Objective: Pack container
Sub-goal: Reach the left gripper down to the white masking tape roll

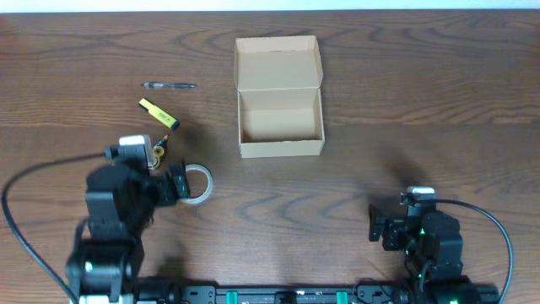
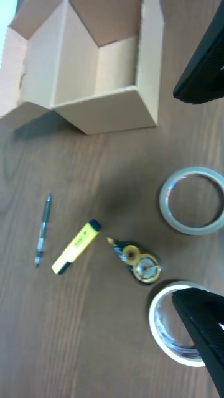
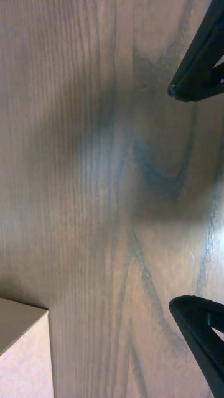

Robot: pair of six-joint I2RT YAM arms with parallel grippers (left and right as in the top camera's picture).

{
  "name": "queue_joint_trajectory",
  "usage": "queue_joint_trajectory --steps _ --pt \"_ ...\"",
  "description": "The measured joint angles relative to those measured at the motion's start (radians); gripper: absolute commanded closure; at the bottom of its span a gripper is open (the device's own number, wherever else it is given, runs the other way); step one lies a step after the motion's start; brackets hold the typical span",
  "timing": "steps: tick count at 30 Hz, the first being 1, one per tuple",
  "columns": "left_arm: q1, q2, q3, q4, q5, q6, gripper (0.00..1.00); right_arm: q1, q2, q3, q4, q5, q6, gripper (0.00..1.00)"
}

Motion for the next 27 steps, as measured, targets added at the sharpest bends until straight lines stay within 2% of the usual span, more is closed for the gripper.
queue_joint_trajectory --steps 6,9,13,18,27 --pt "0.022 0.137 0.259 -0.125 0.029 -0.031 0.05 0.0 0.0 0.0 0.0 0.0 0.0 0.01" --pt "0.054 0.18 0.377 -0.201 -0.024 -0.112 0.05 0.0 0.0 0.0 0.0 0.0 0.0 0.01" --pt "0.134 0.237 0.469 -0.373 -0.158 -0.362 0.05 0.0 0.0 0.0 0.0 0.001 0.0 0.01" --pt "0.211 0.311 0.477 -0.508 -0.241 -0.637 0.04 0.0 0.0 0.0 0.0 0.005 0.0 0.01" --pt "0.22 0.439 0.477 -0.624 -0.286 -0.923 0.05 0.0 0.0 0.0 0.0 0.007 0.0 0.01"
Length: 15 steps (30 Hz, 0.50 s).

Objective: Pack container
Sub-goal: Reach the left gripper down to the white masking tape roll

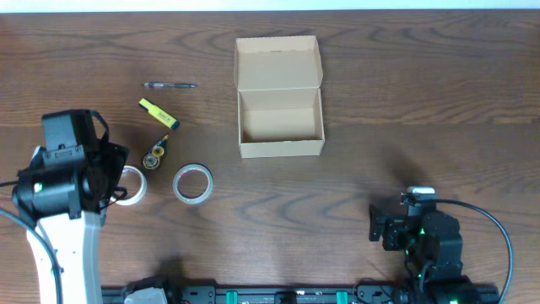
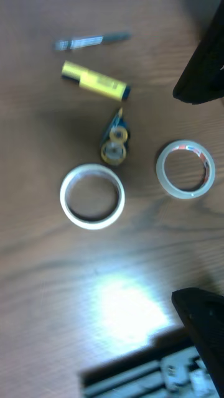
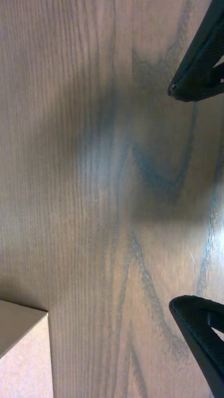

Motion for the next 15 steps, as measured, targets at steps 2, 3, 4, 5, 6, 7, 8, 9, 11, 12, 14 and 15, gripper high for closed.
queue_joint_trajectory --steps 2,3,4,5,6,7,8,9,11,12,14,15 --pt "0.0 0.031 0.0 -0.017 -0.003 -0.068 0.04 0.0 0.0 0.0 0.0 0.0 0.0 0.01" --pt "0.0 0.047 0.0 -0.019 -0.004 -0.098 0.03 0.0 0.0 0.0 0.0 0.0 0.0 0.01" --pt "0.0 0.064 0.0 -0.019 -0.004 -0.127 0.01 0.0 0.0 0.0 0.0 0.0 0.0 0.01" --pt "0.0 0.086 0.0 -0.019 -0.004 -0.158 0.0 0.0 0.0 0.0 0.0 0.0 0.0 0.01" --pt "0.0 0.103 0.0 -0.019 -0.003 -0.177 0.0 0.0 0.0 0.0 0.0 0.0 0.0 0.01" --pt "0.0 0.12 0.0 -0.017 -0.003 -0.194 0.0 0.0 0.0 0.0 0.0 0.0 0.0 0.01" --pt "0.0 0.136 0.0 -0.014 -0.003 -0.207 0.02 0.0 0.0 0.0 0.0 0.0 0.0 0.01" --pt "0.0 0.151 -0.002 -0.005 -0.001 -0.224 0.03 0.0 0.0 0.0 0.0 0.0 0.0 0.02" --pt "0.0 0.159 -0.02 0.032 0.006 -0.242 0.05 0.0 0.0 0.0 0.0 0.0 0.0 0.01" --pt "0.0 0.156 -0.037 0.058 0.009 -0.253 0.05 0.0 0.0 0.0 0.0 0.0 0.0 0.01" --pt "0.0 0.137 -0.102 0.136 0.011 -0.265 0.04 0.0 0.0 0.0 0.0 0.0 0.0 0.01" --pt "0.0 0.121 -0.143 0.184 0.013 -0.271 0.04 0.0 0.0 0.0 0.0 0.0 0.0 0.01"
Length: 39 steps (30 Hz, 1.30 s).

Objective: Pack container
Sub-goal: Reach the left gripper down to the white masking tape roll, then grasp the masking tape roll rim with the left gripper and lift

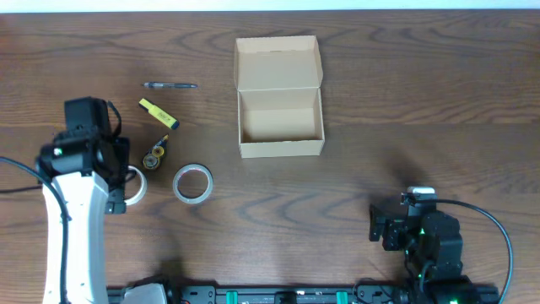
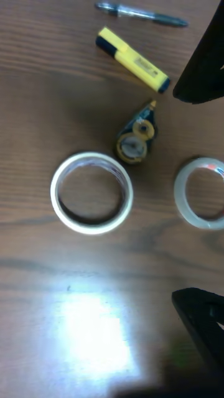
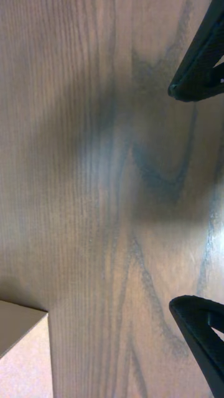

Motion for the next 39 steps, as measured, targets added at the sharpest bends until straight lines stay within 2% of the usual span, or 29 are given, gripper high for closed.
queue_joint_trajectory --steps 4,14,24,29,32,34,39 --pt "0.0 -0.076 -0.194 0.16 0.007 -0.023 0.05 0.0 -0.001 0.0 0.0 0.0 0.0 0.01" --pt "0.0 -0.143 -0.397 0.187 -0.019 -0.175 0.05 0.0 -0.002 0.0 0.0 0.0 0.0 0.01" --pt "0.0 -0.132 -0.463 0.36 -0.099 -0.233 0.02 0.0 -0.002 0.0 0.0 0.0 0.0 0.01" --pt "0.0 -0.073 -0.463 0.428 -0.122 -0.245 0.03 0.0 -0.002 0.0 0.0 0.0 0.0 0.01" --pt "0.0 -0.026 -0.463 0.472 -0.125 -0.245 0.0 0.0 -0.002 0.0 0.0 0.0 0.0 0.01" --pt "0.0 -0.001 -0.463 0.491 -0.127 -0.251 0.09 0.0 -0.002 0.0 0.0 0.0 0.0 0.01" --pt "0.003 0.047 -0.463 0.543 -0.128 -0.248 0.12 0.0 -0.002 0.0 0.0 0.0 0.0 0.01"
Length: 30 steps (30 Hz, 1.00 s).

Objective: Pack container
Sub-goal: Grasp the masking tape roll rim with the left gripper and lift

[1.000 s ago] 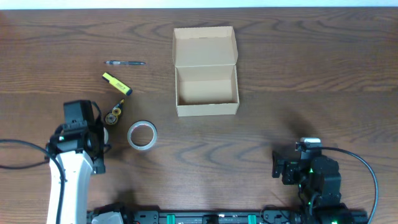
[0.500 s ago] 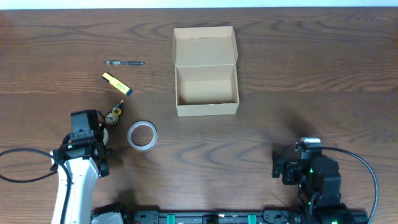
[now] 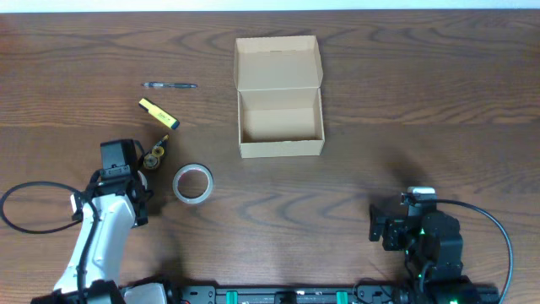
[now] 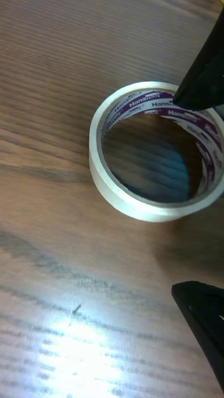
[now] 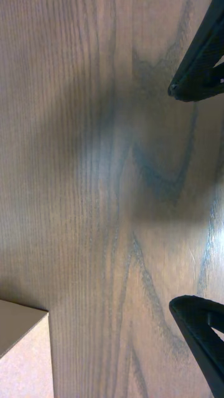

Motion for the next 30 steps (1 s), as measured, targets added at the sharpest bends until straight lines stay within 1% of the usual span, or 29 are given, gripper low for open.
queue_joint_trajectory --steps 7,13,15,18,23,25,29,30 --pt "0.001 0.079 0.0 0.073 0.007 0.0 0.12 0.0 0.0 0.0 0.0 0.0 0.0 0.01" --pt "0.001 0.134 0.0 0.125 0.021 -0.002 0.15 0.0 0.0 0.0 0.0 0.0 0.0 0.01" --pt "0.001 0.153 0.0 0.126 0.023 -0.01 0.18 0.0 0.0 0.0 0.0 0.0 0.0 0.01" --pt "0.001 0.16 0.002 0.126 0.019 -0.027 0.28 0.0 0.0 0.0 0.0 0.0 0.0 0.01" --pt "0.002 0.179 0.006 0.151 0.022 -0.046 0.59 0.0 0.0 0.0 0.0 0.0 0.0 0.01" --pt "0.002 0.184 0.006 0.155 0.024 -0.053 0.67 0.0 0.0 0.0 0.0 0.0 0.0 0.01" --pt "0.002 0.19 0.006 0.163 0.036 -0.057 0.81 0.0 0.0 0.0 0.0 0.0 0.0 0.01" --pt "0.002 0.192 0.006 0.163 0.04 -0.058 0.86 0.0 0.0 0.0 0.0 0.0 0.0 0.01"
